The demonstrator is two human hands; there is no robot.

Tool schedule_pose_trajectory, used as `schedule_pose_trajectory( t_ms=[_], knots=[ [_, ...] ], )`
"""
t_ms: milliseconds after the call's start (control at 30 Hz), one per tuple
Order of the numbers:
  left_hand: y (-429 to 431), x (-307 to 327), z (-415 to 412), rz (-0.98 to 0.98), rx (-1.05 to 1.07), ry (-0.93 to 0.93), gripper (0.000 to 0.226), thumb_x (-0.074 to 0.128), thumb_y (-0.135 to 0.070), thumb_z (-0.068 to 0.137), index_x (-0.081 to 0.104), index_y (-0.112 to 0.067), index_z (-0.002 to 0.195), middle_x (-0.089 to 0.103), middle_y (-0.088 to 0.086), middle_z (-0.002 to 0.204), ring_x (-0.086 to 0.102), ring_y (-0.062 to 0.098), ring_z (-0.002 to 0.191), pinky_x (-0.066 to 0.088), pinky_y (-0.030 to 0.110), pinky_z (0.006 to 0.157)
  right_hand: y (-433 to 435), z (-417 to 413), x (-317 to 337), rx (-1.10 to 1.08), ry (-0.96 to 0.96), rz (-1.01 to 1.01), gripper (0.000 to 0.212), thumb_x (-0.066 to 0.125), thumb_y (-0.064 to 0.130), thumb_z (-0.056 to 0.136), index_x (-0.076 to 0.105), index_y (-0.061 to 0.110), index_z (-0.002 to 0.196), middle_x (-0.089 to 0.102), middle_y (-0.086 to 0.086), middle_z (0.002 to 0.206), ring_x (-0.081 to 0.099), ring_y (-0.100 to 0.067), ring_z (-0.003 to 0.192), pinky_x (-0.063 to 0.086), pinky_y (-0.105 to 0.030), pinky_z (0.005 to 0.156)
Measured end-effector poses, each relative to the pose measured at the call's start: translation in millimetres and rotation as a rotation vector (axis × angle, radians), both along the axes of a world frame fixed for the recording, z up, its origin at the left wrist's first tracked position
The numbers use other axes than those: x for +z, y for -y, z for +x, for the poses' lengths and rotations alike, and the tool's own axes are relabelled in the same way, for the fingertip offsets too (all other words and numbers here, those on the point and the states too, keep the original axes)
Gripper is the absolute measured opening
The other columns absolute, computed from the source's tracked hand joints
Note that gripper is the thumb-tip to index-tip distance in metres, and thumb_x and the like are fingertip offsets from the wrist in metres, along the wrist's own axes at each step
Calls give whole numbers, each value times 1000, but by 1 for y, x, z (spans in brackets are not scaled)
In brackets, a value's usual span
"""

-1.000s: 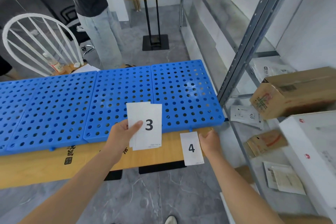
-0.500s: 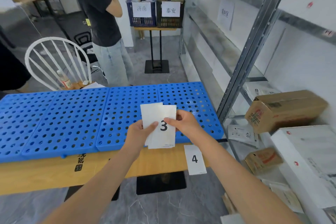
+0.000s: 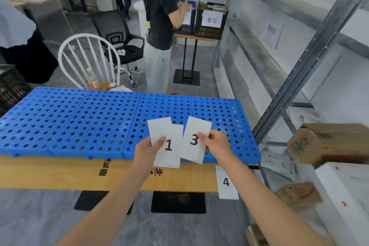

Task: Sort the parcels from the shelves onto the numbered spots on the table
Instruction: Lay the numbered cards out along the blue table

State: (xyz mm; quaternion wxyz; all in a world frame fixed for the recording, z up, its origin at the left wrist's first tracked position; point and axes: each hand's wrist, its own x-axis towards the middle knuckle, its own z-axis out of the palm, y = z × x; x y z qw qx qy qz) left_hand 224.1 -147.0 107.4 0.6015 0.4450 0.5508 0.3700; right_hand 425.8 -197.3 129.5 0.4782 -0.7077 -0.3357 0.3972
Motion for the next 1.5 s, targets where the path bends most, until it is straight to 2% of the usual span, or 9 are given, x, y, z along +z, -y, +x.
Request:
schedule_pose_trajectory(
  t_ms=[167,300,400,567,733,1000,1233,1400,1500],
  knots=[
    [-3,-14,-26,-29,110,8,13,67,-31,88,70,-21,95,74,-1,94,69,23,90,57,45,82,-7,-9,-18,9,-5,-98,25,58,30,95,64,6,98,70,-2,90,68,-13,76,58,-25,54],
    [-7,-22,-44,-43,169,-23,12,66,-29,89,69,-19,94,72,0,93,67,21,85,56,38,73,-20,-24,-40,71,47,-205,39,52,33,98,60,-5,104,70,-13,101,68,-28,93,57,-49,80],
    [-11,-27,-63,-33,228,-62,10,65,-28,90,68,-18,91,70,-2,87,65,19,81,52,31,67,-30,-33,-57,160,85,-285,40,47,34,99,57,-5,103,66,-20,110,65,-33,98,51,-54,89],
    [-19,-38,-92,-70,259,-121,13,65,-32,89,68,-21,94,72,-2,92,66,22,87,54,39,77,-35,-60,-89,256,56,-416,36,46,31,99,60,0,107,67,-15,109,65,-30,100,51,-51,93],
    [-24,-43,-106,-87,269,-180,10,64,-34,90,66,-25,85,70,0,89,65,23,84,52,37,72,-34,-78,-122,210,-53,-529,30,54,31,96,67,5,95,71,-7,98,67,-23,93,55,-41,90],
    [-29,-45,-117,-108,259,-179,10,64,-31,90,67,-22,93,72,1,91,67,22,83,54,33,68,-34,-99,-162,141,-163,-612,26,61,29,92,66,5,84,72,-11,94,69,-27,90,57,-37,84],
    [-36,-48,-123,-121,244,-199,18,65,-33,89,69,-20,101,73,0,92,68,23,85,55,35,72,-32,-108,-168,154,-96,-596,19,61,20,93,64,7,79,70,-6,85,63,-14,69,52,-23,58],
    [-38,-40,-119,-141,239,-191,18,65,-33,89,69,-19,100,73,-2,91,68,19,84,51,27,63,-44,-111,-146,199,-95,-499,26,61,26,93,65,2,85,72,-6,86,62,-14,66,48,-21,54],
    [-44,-31,-114,-131,219,-178,16,64,-32,90,68,-20,98,73,-2,91,68,18,84,51,27,64,-71,-102,-118,191,-18,-394,33,62,31,92,66,-2,90,73,-6,86,63,-16,68,52,-27,61]
  ],
)
